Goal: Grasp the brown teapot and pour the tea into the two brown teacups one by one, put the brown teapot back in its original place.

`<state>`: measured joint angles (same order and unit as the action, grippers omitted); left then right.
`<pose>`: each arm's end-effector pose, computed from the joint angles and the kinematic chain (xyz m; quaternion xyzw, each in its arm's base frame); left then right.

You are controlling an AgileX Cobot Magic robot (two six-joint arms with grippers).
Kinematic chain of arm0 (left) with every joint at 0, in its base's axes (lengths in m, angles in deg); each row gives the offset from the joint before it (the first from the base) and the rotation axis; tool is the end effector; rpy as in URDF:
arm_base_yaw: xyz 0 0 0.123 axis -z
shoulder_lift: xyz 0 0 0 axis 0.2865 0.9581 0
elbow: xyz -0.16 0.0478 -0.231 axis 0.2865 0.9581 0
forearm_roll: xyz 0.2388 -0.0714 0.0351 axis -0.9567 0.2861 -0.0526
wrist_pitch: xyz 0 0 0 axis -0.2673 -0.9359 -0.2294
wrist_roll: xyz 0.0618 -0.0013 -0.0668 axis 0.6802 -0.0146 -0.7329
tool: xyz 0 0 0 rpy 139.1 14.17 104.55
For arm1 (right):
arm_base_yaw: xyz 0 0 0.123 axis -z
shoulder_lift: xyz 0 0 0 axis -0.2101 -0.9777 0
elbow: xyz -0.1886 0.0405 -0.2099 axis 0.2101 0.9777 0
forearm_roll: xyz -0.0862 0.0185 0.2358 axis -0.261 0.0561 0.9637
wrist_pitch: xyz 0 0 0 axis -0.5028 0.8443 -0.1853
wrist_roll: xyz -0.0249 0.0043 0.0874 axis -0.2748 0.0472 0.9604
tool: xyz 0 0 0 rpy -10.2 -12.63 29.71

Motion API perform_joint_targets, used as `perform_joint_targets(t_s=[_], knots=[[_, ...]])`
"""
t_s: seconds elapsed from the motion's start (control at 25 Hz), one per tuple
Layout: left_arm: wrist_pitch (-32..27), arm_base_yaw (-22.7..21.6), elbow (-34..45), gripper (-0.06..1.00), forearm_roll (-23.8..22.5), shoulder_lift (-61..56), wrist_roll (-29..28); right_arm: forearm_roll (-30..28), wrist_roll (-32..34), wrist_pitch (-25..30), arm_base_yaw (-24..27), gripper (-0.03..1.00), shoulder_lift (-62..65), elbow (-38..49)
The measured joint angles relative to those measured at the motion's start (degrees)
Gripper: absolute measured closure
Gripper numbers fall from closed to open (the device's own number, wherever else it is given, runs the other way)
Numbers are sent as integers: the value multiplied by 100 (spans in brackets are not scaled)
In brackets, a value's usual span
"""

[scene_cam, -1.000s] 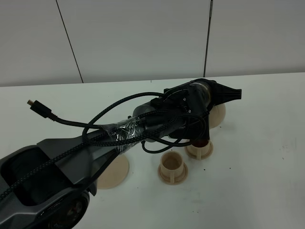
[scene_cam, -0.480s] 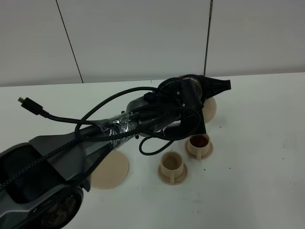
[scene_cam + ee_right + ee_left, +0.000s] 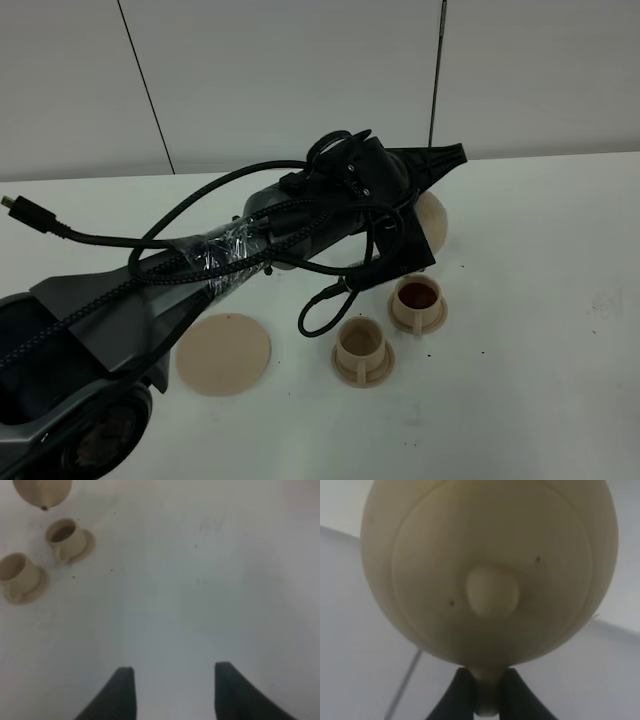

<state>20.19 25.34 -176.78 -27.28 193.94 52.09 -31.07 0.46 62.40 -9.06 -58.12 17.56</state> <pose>0.4165 -0.3329 0.2127 0.8896 0.0795 0.4173 0.1676 0.0039 0.0176 0.2736 0.0002 0.8676 0.0869 0.4896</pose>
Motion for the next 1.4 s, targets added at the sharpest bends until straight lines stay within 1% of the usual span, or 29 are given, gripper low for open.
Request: perform_joint_targets(t_s=[0.16,0.32,0.6,0.72,0.96,1.12,1.24,1.4], knots=[[-254,-71,0,77,62,-11,-582,0,0,0,0,61,0,0],[-344,-175,0,77,100,-17,-1174,0,7,0,0,61,0,0],[-635,-356,-40,77,150,-22,-2049,0,7,0,0,61,0,0],[-802,-416,-205,77,476,-22,-2210,0,1,0,0,61,0,0],[-1228,-547,-542,77,1244,-27,-2279,0,1,0,0,61,0,0],[-1578,-666,-659,77,1716,-32,-2563,0,1,0,0,61,0,0],[-1787,-743,-680,77,1793,-32,-2809,0,1,0,0,61,0,0],[-2301,-775,-684,77,1792,-32,-3029,0,6,0,0,61,0,0]])
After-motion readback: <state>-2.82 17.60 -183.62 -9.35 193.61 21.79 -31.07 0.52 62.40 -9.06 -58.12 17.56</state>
